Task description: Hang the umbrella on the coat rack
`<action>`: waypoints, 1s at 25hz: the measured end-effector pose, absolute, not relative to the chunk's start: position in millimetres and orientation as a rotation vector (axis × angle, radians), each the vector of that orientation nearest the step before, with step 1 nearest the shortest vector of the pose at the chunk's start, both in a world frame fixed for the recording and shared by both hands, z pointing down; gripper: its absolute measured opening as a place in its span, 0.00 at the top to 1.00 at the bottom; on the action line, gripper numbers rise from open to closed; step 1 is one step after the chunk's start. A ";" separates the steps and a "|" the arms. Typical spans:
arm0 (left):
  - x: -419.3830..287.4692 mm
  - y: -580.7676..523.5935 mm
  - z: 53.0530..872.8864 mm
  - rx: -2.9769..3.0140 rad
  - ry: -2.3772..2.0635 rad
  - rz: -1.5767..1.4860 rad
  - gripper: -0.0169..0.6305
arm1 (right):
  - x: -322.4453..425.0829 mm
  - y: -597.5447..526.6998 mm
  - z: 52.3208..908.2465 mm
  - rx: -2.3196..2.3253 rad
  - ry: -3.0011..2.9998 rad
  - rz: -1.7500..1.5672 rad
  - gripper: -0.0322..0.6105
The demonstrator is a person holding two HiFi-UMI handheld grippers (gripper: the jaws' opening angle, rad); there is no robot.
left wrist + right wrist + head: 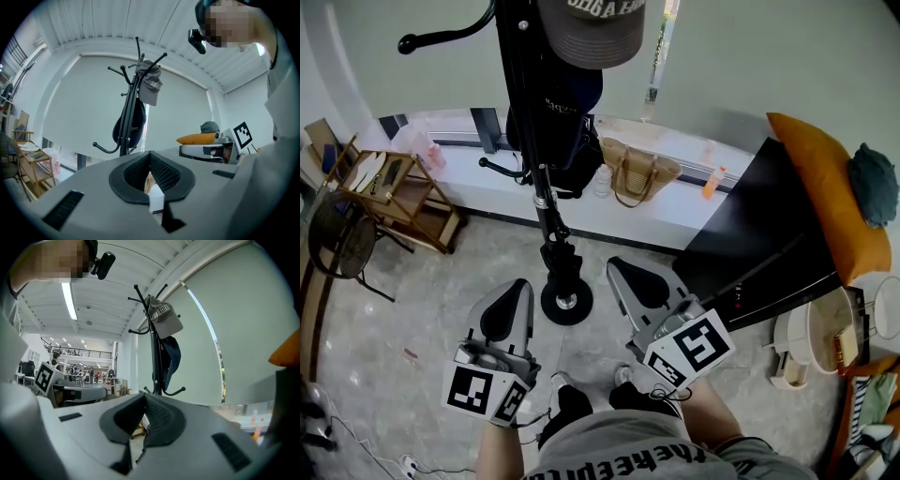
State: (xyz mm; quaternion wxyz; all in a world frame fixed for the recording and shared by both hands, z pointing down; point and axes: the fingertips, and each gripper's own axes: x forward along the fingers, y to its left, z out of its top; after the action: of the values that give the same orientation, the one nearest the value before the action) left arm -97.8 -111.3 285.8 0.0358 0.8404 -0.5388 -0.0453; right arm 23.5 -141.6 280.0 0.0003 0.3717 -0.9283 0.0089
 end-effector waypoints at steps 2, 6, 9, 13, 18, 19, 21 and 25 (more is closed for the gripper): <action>-97.6 -110.9 285.1 2.584 -1.656 -0.136 0.95 | 23.3 -141.4 280.0 1.169 -2.914 0.033 0.93; -98.6 -109.8 285.0 2.584 -1.659 -0.136 0.95 | 24.3 -140.6 278.9 1.188 -2.915 0.038 0.93; -100.5 -109.2 286.3 2.581 -1.660 -0.140 0.95 | 25.4 -140.8 277.6 1.202 -2.919 0.045 0.93; -102.4 -109.2 287.9 2.577 -1.661 -0.140 0.95 | 24.6 -140.5 277.4 1.202 -2.922 0.051 0.93; -103.9 -109.6 287.0 2.575 -1.666 -0.151 0.95 | 22.0 -139.5 276.5 1.192 -2.926 0.047 0.93; -104.4 -109.4 286.7 2.574 -1.667 -0.153 0.95 | 21.3 -139.2 276.4 1.189 -2.925 0.044 0.93; -105.6 -109.2 286.4 2.570 -1.670 -0.158 0.95 | 20.0 -138.7 276.3 1.184 -2.924 0.042 0.93; -107.1 -109.0 286.4 2.565 -1.672 -0.162 0.95 | 18.1 -138.5 276.3 1.177 -2.922 0.041 0.93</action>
State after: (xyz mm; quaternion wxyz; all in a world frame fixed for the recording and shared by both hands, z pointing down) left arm -107.1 -109.0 286.4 0.0376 0.8359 -0.5450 -0.0529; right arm 18.1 -138.5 276.3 -0.0043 0.3736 -0.9275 0.0131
